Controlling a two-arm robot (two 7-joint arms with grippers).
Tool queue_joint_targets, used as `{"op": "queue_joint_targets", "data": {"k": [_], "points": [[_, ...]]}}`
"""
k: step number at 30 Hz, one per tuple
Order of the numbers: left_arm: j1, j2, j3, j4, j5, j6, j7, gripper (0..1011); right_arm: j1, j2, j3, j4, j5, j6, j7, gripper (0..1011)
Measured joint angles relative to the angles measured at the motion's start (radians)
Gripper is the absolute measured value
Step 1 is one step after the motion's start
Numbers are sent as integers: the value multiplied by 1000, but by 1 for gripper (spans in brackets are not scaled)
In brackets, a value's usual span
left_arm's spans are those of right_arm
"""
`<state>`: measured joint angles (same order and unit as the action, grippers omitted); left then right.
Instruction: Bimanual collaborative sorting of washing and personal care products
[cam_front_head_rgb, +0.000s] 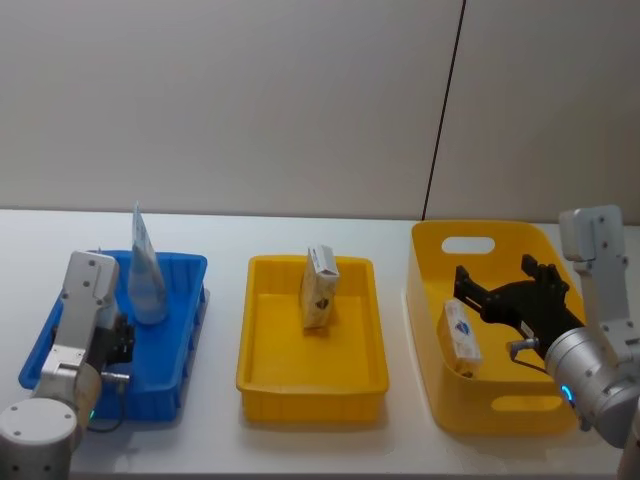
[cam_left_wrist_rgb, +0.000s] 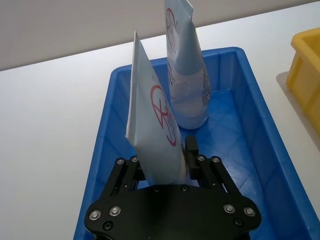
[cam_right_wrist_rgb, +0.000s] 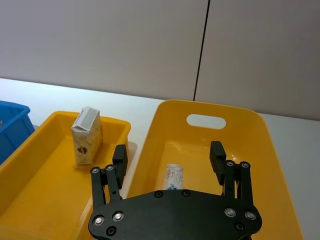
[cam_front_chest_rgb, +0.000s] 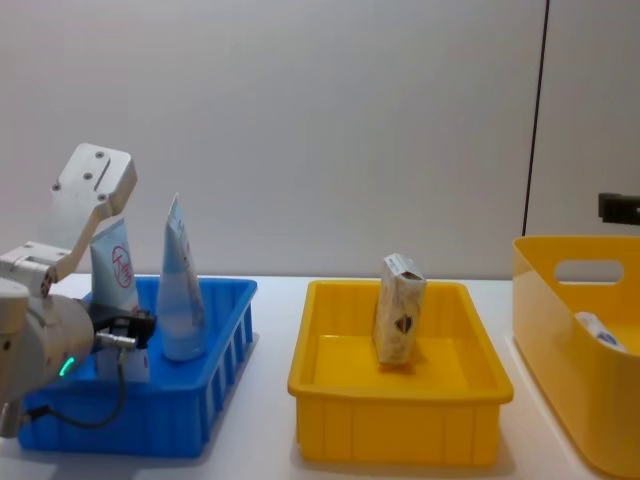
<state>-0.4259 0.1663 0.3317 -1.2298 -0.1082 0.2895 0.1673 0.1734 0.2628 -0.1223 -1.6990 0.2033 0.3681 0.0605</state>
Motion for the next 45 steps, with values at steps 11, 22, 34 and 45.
{"op": "queue_joint_targets", "data": {"k": [11, 22, 34, 45], "points": [[2, -7, -9, 4, 4, -6, -3, 355, 0, 0, 0, 0, 0, 0, 0, 1004], [27, -7, -27, -47, -1, -72, -22, 294, 0, 0, 0, 0, 0, 0, 0, 1004], [70, 7, -53, -167, -6, -121, -34, 289, 0, 0, 0, 0, 0, 0, 0, 1004], [109, 32, -75, -281, -27, -123, -77, 289, 0, 0, 0, 0, 0, 0, 0, 1004]]}}
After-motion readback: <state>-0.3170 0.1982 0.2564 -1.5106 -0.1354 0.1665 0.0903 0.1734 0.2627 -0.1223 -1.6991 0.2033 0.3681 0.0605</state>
